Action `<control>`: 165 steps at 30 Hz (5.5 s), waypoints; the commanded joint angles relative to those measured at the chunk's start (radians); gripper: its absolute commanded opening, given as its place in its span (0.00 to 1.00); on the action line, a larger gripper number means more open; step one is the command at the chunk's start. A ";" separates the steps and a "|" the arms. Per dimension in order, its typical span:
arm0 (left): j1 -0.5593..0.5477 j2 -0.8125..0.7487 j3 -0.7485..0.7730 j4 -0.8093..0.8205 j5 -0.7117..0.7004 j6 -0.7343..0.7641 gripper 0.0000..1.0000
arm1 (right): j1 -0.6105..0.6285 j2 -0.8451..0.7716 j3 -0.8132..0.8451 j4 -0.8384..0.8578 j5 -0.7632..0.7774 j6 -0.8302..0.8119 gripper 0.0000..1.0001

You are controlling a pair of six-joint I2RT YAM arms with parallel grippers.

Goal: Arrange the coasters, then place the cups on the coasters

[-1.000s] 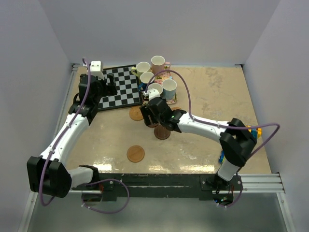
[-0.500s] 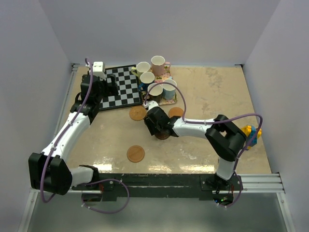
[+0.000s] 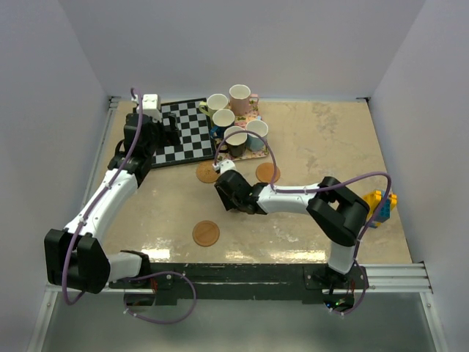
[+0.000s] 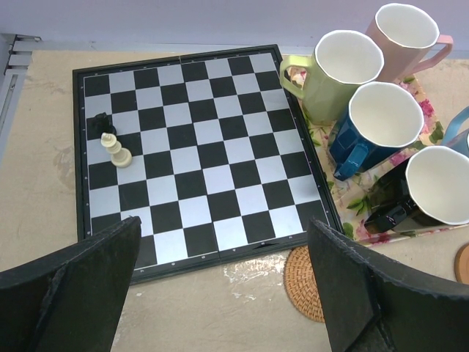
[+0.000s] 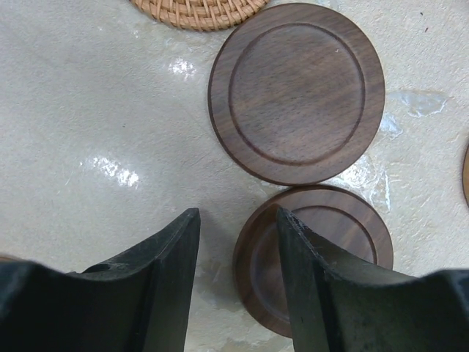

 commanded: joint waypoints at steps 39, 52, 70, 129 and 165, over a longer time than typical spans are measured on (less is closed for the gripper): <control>-0.006 -0.005 0.001 0.040 0.004 -0.004 0.99 | 0.189 -0.133 -0.262 -0.070 -0.092 0.293 0.18; -0.007 -0.005 -0.001 0.043 0.003 -0.004 0.99 | 0.312 -0.162 -0.290 -0.106 -0.120 0.390 0.17; -0.010 -0.005 -0.003 0.040 -0.004 -0.003 0.99 | 0.332 -0.207 -0.189 -0.182 -0.028 0.374 0.22; -0.013 0.015 -0.001 0.044 -0.001 -0.001 0.99 | -0.049 -0.276 -0.331 0.044 -0.379 0.098 0.43; -0.015 0.018 0.002 0.041 0.004 -0.001 0.99 | 0.007 -0.316 -0.305 0.015 -0.353 0.143 0.51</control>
